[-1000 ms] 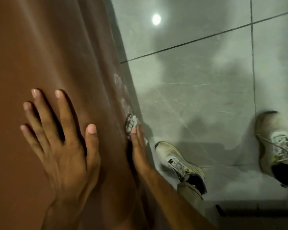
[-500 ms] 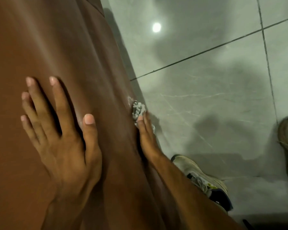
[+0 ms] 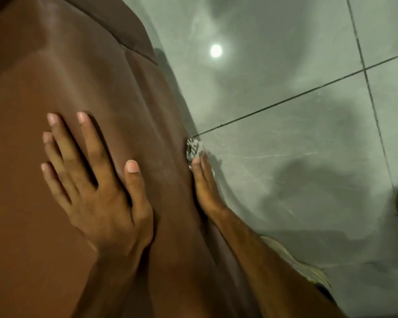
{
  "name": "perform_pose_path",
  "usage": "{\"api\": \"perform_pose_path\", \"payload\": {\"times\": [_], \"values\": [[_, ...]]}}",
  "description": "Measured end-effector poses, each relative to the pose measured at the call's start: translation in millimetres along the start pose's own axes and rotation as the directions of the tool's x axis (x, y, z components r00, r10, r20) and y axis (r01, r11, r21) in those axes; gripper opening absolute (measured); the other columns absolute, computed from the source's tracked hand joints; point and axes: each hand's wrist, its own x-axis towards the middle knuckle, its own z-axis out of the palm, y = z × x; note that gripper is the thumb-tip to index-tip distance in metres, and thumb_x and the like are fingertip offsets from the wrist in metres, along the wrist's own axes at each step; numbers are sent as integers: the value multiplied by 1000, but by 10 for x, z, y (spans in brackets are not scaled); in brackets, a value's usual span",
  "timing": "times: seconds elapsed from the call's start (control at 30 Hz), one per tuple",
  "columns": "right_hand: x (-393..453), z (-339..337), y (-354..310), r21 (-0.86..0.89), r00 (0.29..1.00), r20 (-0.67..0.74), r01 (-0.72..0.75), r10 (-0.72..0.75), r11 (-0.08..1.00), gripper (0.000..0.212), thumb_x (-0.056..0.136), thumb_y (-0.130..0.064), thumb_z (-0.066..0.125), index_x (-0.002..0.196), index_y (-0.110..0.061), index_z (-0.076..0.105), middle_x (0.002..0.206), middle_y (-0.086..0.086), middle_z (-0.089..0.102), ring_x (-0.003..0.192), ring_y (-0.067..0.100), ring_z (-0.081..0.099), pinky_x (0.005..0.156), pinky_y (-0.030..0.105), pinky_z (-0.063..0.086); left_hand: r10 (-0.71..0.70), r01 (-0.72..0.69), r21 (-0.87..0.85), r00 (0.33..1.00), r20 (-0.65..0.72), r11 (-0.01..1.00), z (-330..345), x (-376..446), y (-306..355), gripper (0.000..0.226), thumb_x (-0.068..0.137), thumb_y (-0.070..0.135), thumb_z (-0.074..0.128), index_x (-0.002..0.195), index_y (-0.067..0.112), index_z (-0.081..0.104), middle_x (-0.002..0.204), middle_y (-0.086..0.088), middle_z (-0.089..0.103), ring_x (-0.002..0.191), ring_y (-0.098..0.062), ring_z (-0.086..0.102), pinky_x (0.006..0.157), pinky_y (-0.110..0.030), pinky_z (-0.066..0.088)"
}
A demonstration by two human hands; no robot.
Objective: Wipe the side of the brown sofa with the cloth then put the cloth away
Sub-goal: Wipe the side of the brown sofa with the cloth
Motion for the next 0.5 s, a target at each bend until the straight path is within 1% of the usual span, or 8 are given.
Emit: {"api": "perform_pose_path", "payload": {"times": [0.07,0.13,0.2,0.23,0.3,0.37,0.43,0.5], "values": [[-322,-109,164,-22,992,17,-128,128,992,60,109,-57,26,165,-40,13,175,-18,11,162,3,6,135,37,0,-4,3,22,1000,11,1000,-4,6,-7,68,117,44,23,177,12,21,183,-23,21,172,-37,18,140,-54,16],[-735,-123,235,-9,984,8,-176,176,984,53,107,-59,30,158,-56,14,171,-27,8,158,-4,3,131,31,-3,-12,11,31,999,39,999,-9,6,-15,68,116,43,25,177,13,20,184,-23,19,173,-37,17,140,-56,16],[-876,-45,93,26,998,1,-67,67,997,46,102,-65,33,145,-74,19,171,-32,10,158,-9,6,135,38,0,-18,17,37,999,44,999,-7,27,-14,69,116,43,25,178,13,19,184,-22,18,173,-36,16,140,-57,16],[-770,8,-63,30,999,31,10,-11,1000,48,102,-64,32,147,-74,19,172,-33,13,159,-10,8,135,38,2,-16,14,46,999,39,999,-1,19,-17,69,116,44,24,178,13,19,184,-22,18,173,-36,15,140,-57,16],[-330,119,-453,-24,976,83,205,-203,978,52,108,-54,28,158,-59,16,174,-29,11,160,-7,4,134,35,-2,3,-4,50,1000,23,999,14,4,-36,69,117,45,21,178,14,18,184,-23,19,173,-37,16,141,-56,15],[174,191,-744,-43,953,94,294,-289,955,54,112,-44,29,164,-41,17,173,-24,11,159,-5,2,134,35,-2,26,-26,51,1000,-1,998,73,0,-41,68,118,46,19,178,13,18,183,-25,21,172,-37,17,141,-53,13],[420,177,-646,-16,982,24,186,-186,982,56,112,-44,30,166,-30,19,173,-18,17,157,-4,8,136,38,2,11,-10,70,1000,-13,997,104,-9,-45,69,117,44,20,177,13,19,183,-24,23,172,-37,18,141,-52,14],[179,36,-358,-13,999,38,0,0,1000,60,110,-52,28,166,-33,17,176,-12,16,162,5,11,135,38,1,3,-2,61,1000,-11,998,103,-13,-42,69,115,43,23,177,13,20,183,-24,22,172,-37,18,141,-54,16]]}}
